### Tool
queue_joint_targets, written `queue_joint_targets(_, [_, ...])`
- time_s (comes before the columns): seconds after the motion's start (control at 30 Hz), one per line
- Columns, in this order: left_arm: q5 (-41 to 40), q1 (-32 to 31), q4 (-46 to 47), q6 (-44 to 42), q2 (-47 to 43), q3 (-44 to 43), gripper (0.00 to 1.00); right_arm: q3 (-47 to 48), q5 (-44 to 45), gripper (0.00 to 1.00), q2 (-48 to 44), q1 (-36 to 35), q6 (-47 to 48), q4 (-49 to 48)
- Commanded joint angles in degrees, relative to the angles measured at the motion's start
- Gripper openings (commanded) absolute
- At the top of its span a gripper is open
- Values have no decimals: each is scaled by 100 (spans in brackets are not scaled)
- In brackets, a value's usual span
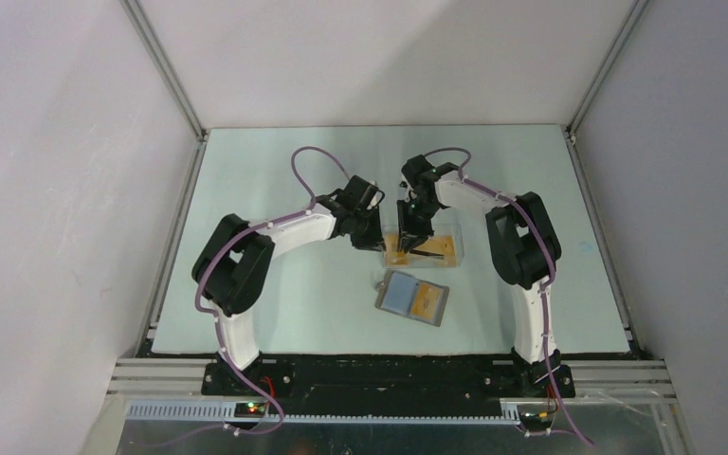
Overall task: Put the credit cards into the card holder
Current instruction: Move the storage box to the center of the board, then pick up the credit card from the storage box.
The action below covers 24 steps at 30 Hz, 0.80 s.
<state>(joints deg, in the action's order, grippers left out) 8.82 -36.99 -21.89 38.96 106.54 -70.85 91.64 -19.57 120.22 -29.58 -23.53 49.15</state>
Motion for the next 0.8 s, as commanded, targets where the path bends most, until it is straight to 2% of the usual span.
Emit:
queue_joint_targets(0.0, [-135, 20, -70, -161, 128, -115, 10, 192, 112, 27, -9, -36, -83, 0])
queue_joint_targets(0.17, [-153, 23, -63, -152, 147, -105, 1, 78, 458, 31, -143, -7, -110, 21])
queue_joint_targets(0.4, [-165, 17, -68, -152, 140, -96, 0, 49, 391, 32, -64, 16, -131, -4])
queue_joint_targets(0.77, [-145, 17, -68, -152, 127, -72, 0, 79, 212, 27, 68, -3, -196, -99])
